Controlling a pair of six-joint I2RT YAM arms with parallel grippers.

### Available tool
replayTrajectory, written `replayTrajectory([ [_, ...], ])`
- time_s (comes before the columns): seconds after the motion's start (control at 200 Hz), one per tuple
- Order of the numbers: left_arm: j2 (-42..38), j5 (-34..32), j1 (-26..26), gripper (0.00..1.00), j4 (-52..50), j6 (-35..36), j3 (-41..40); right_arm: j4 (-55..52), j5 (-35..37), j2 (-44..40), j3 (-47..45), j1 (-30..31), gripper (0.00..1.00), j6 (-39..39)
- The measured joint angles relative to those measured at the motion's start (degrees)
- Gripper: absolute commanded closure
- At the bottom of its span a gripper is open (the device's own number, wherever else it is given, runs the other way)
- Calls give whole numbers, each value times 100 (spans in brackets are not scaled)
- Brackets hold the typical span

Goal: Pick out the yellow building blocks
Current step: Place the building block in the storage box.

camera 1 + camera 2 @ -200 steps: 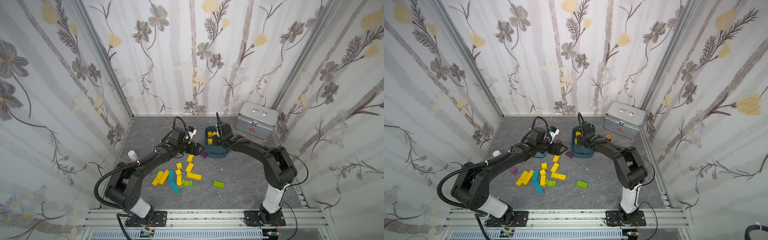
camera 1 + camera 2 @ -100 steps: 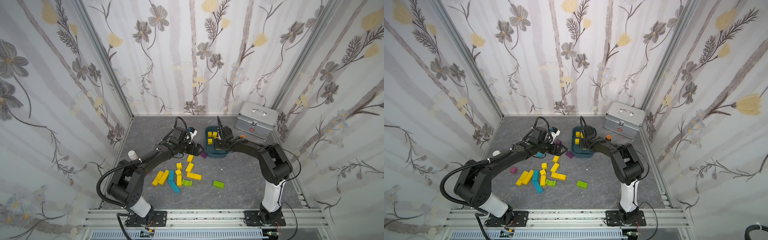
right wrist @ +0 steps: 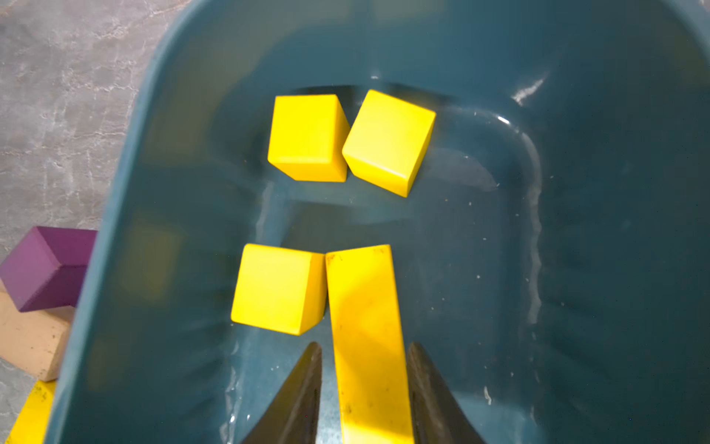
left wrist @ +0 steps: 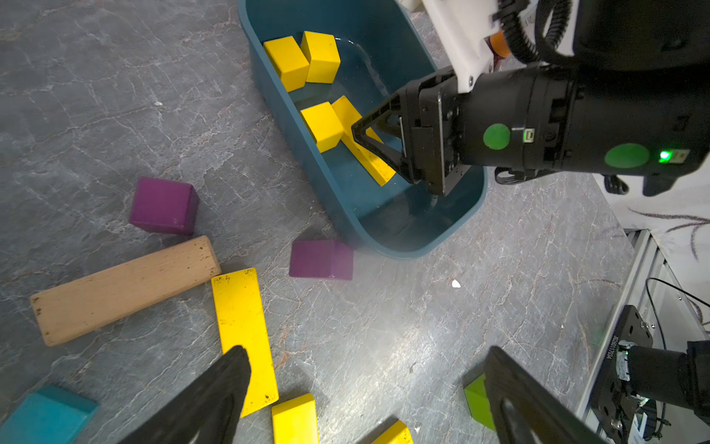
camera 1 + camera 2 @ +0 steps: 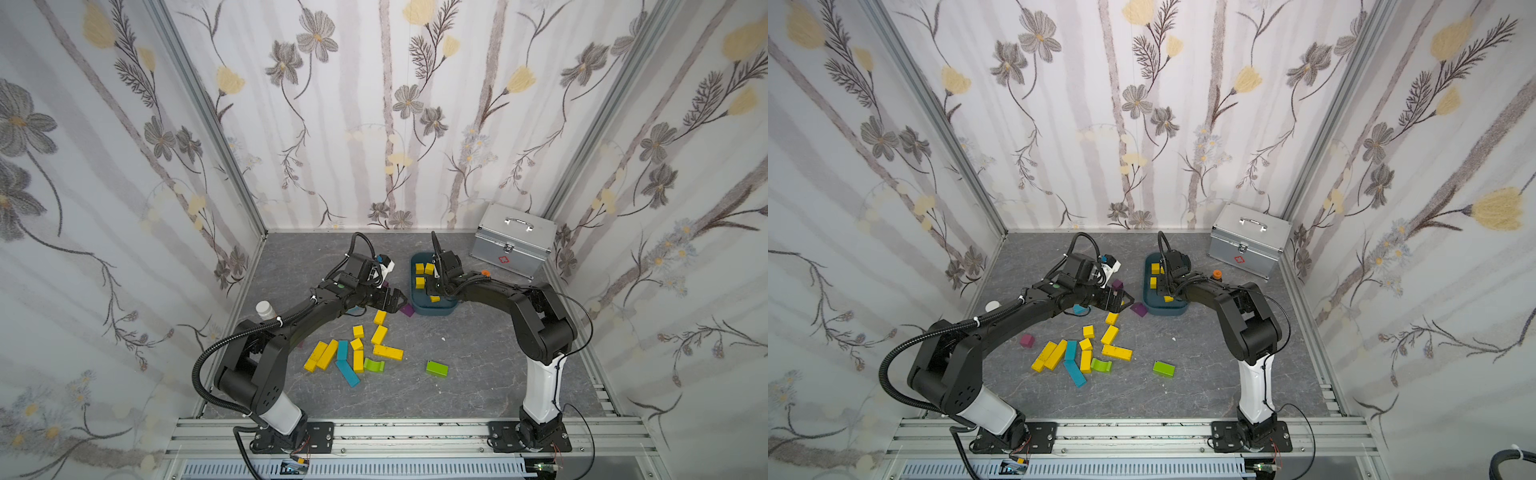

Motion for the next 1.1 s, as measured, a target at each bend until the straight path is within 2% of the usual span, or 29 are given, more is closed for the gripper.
replayTrajectory([
  [0.205, 11, -7, 0, 4, -87, 44, 31, 0, 2, -46, -13, 11, 60, 0],
  [0.38, -7, -52, 2, 3, -170, 103, 33, 61, 68, -417, -229, 79, 60, 0],
  [0.635, -20, -105, 2, 3, -310, 184, 74, 326, 295, -802, -516, 391, 61, -22],
  [1.099, -466, -472, 2, 4, -409, 337, -2, 1152, 1478, -1858, -1189, 1305, 64, -225],
])
